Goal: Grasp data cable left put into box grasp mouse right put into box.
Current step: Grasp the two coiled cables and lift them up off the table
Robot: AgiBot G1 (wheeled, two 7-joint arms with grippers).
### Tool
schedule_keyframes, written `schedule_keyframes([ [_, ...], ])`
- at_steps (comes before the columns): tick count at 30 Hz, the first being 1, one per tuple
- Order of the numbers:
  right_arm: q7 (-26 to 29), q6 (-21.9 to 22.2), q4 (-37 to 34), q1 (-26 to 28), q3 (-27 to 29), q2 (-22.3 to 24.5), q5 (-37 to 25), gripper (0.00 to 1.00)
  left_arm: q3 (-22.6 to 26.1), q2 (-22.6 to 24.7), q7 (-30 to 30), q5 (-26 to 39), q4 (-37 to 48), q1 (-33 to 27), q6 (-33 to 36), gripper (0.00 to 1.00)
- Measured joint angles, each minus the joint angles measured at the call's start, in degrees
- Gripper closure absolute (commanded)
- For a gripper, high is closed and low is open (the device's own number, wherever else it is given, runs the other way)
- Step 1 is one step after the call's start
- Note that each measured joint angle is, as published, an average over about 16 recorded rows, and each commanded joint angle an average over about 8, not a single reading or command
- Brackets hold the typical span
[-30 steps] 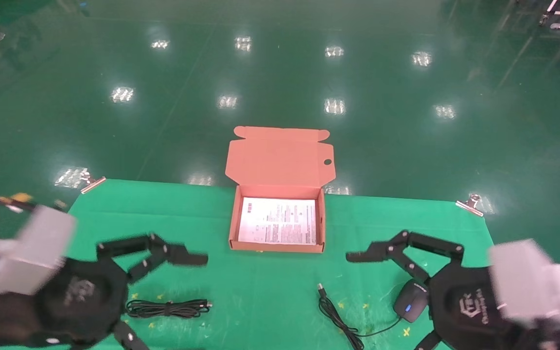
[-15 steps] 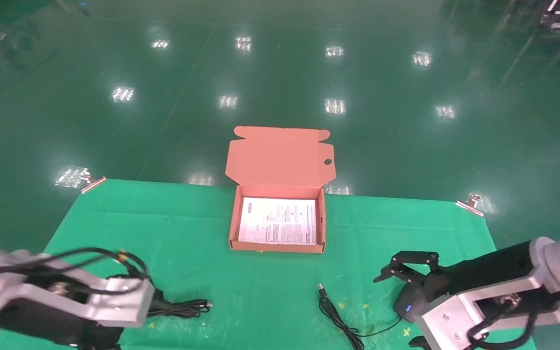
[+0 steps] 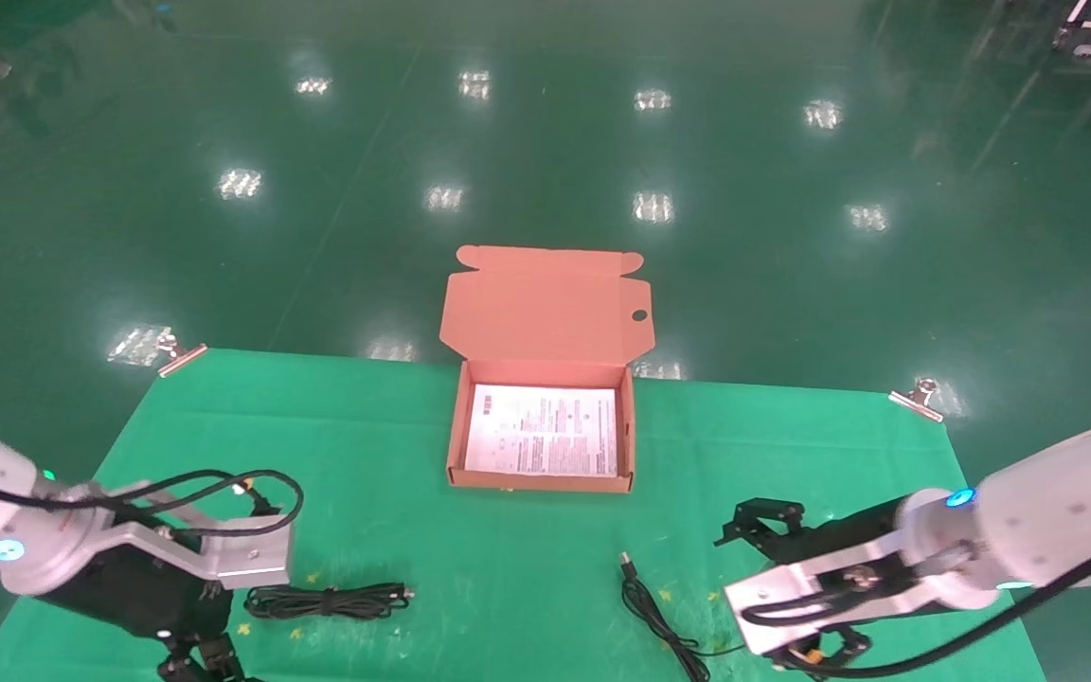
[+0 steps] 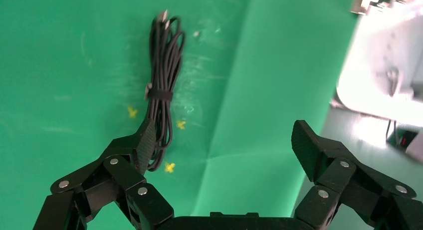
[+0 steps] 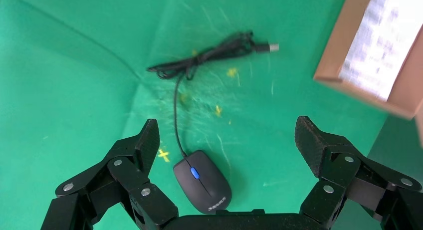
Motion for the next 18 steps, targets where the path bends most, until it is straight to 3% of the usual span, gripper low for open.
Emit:
schedule_keyframes([
  [10, 13.7, 5.1, -2.4, -4.7, -1.4, -4.7, -7.6, 0.0, 0.3, 4.3, 2.7, 1.8, 9.8, 4.3, -8.6, 0.0],
  [18, 20.1, 7.4, -8.8, -6.5, -1.7, -8.9, -9.4, 0.0, 0.9, 8.6, 6.4, 3.2, 17.4, 5.6, -12.8, 0.0],
])
